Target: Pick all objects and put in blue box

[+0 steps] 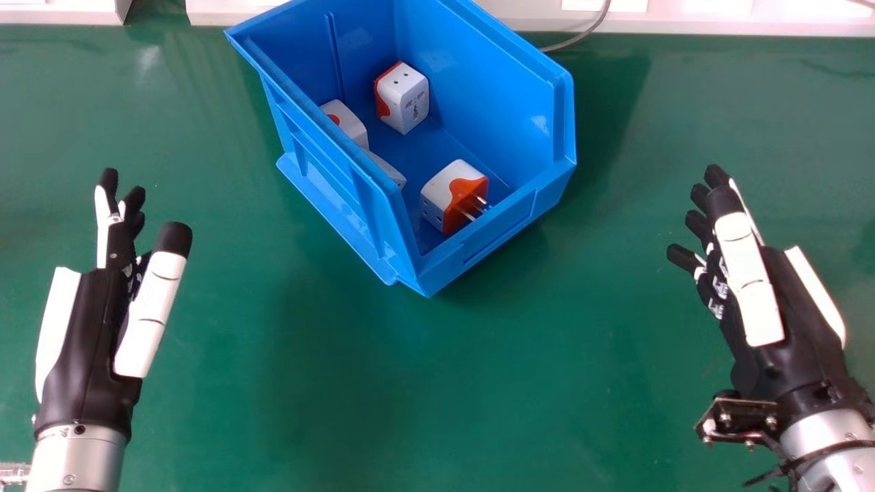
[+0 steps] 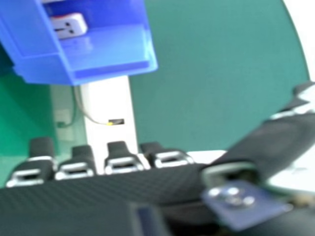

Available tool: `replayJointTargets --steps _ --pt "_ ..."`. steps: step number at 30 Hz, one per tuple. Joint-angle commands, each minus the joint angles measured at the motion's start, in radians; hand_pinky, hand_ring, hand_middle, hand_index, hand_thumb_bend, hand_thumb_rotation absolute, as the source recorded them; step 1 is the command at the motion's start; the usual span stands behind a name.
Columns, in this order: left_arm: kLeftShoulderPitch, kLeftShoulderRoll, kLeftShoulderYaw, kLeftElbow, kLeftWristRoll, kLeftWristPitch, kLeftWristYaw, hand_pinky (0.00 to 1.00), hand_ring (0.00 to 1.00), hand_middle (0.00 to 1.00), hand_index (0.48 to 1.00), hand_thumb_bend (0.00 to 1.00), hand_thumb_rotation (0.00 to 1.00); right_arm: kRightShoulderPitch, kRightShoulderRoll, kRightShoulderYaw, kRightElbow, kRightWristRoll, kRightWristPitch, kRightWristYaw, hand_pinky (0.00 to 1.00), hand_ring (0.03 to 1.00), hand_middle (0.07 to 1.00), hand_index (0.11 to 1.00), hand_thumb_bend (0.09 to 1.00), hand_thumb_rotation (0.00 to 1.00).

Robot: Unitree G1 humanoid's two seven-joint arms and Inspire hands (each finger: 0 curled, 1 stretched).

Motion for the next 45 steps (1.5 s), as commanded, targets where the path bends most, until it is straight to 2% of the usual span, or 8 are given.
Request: replayJointTargets --steps 1,8,19,25,29,33,38,45 --pt "0.008 -0.011 -0.006 -0.014 0.009 -0.022 0.013 0.87 0.97 0.98 0.964 0.74 1.00 0.023 -0.040 -0.026 -0.049 -0.008 -0.012 0.013 0.92 1.000 1.000 1.000 0.360 1.00" --pt "0.027 -0.028 -0.017 -0.021 0.008 -0.027 0.016 0.85 0.96 0.97 0.956 0.74 0.99 0.146 -0.150 -0.071 -0.188 -0.072 0.038 0.054 0.92 1.000 1.000 1.000 0.401 1.00" --pt "0.036 -0.005 -0.010 -0.030 0.007 0.019 0.000 0.83 0.95 0.96 0.944 0.73 0.97 0.118 -0.123 -0.048 -0.043 -0.086 -0.079 0.047 0.88 1.000 1.000 1.000 0.389 1.00" --pt "0.027 -0.001 -0.009 -0.044 0.002 0.072 -0.007 0.83 0.95 0.96 0.945 0.68 0.97 0.120 -0.119 -0.047 -0.055 -0.078 -0.062 0.051 0.87 1.000 1.000 1.000 0.385 1.00" --pt "0.003 0.001 -0.013 -0.038 0.013 0.094 -0.003 0.84 0.95 0.96 0.949 0.68 0.98 0.106 -0.120 -0.048 -0.050 -0.082 -0.055 0.045 0.87 1.000 1.000 1.000 0.387 1.00" --pt "-0.056 0.003 -0.022 0.008 0.016 0.102 0.000 0.85 0.96 0.97 0.953 0.66 1.00 0.052 -0.123 -0.049 -0.011 -0.088 -0.039 0.036 0.86 1.000 1.000 1.000 0.386 1.00" --pt "-0.137 0.007 -0.029 0.087 0.013 0.077 0.006 0.87 0.97 0.97 0.966 0.65 1.00 -0.034 -0.121 -0.039 0.023 -0.095 0.009 0.018 0.86 1.000 1.000 1.000 0.386 1.00" --pt "-0.217 0.002 -0.037 0.155 0.031 0.033 0.042 0.91 0.99 0.99 0.988 0.64 1.00 -0.144 -0.127 -0.038 0.114 -0.091 0.022 0.010 0.85 1.000 0.999 1.000 0.406 1.00"
